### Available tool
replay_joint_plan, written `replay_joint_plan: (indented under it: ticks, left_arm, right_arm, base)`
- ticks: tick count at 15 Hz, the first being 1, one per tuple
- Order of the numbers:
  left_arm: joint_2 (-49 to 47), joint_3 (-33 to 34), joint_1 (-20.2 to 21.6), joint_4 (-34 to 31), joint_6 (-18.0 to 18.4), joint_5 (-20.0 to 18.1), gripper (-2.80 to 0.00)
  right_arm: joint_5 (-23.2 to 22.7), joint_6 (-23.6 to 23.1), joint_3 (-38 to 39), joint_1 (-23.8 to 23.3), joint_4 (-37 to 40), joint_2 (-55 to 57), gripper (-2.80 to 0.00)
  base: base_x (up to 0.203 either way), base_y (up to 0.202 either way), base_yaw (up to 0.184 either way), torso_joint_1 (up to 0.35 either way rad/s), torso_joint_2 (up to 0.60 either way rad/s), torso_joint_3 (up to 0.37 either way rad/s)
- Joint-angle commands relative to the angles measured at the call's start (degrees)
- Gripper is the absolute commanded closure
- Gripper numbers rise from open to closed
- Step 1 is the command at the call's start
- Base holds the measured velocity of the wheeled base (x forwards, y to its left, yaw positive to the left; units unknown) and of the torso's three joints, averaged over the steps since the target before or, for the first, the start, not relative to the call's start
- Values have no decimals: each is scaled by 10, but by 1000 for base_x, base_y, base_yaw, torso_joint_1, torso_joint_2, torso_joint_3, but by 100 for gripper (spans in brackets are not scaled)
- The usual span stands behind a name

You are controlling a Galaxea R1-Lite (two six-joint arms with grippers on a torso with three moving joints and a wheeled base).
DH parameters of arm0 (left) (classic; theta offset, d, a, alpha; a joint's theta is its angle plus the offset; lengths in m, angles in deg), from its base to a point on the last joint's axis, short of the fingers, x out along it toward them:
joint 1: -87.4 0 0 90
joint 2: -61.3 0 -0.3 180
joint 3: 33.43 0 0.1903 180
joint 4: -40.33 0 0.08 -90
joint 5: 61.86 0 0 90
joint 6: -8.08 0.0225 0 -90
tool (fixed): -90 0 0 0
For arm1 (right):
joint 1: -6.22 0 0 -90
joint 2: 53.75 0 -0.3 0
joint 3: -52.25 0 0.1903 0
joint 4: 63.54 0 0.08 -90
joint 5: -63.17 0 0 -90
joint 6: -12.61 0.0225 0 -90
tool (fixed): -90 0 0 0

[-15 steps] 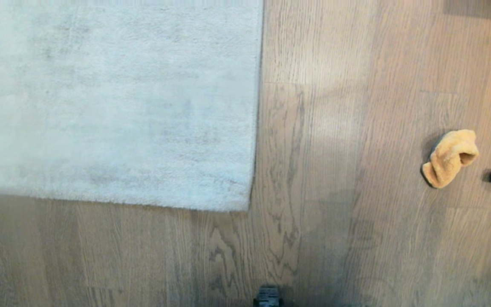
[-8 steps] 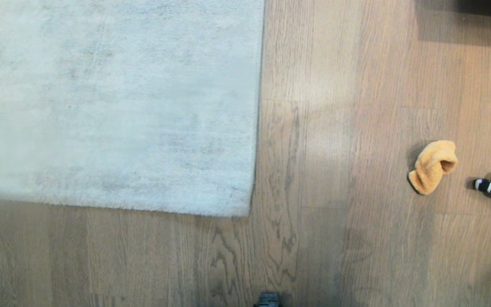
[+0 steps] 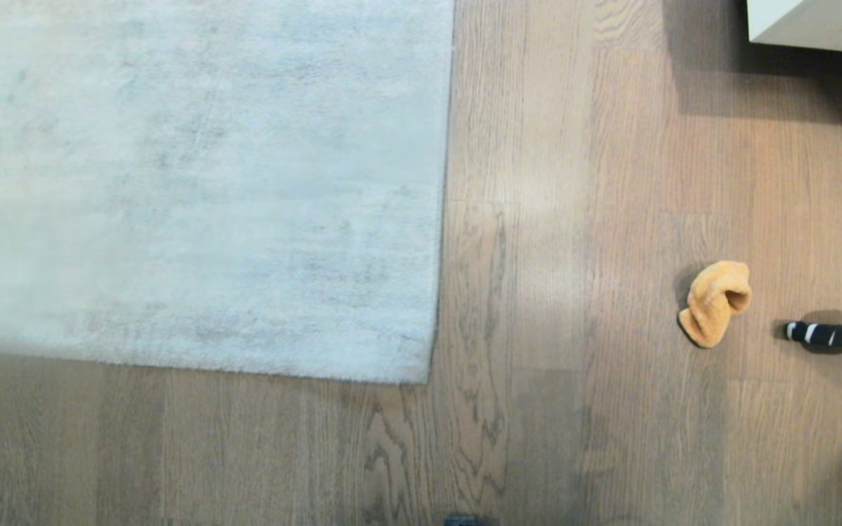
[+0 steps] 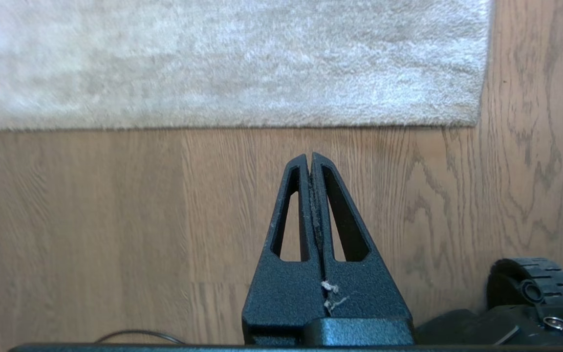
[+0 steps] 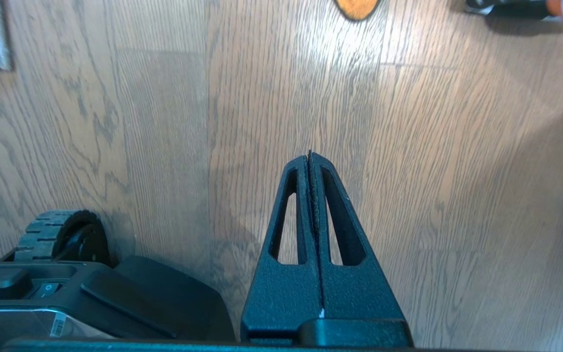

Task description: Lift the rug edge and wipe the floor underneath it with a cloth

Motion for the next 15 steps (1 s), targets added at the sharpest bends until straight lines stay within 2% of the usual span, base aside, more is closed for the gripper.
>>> replay_joint_plan:
  ticks: [1,15]
  left_arm:
    - [0,0,0,0,10,-2,0]
    - [0,0,0,0,14,-2,0]
  right_arm:
    - [0,0,0,0,-1,1,0]
    - [0,0,0,0,-1,1,0]
  base:
    - [0,0,0,-2,2,207]
    - [0,0,0,1,2,200]
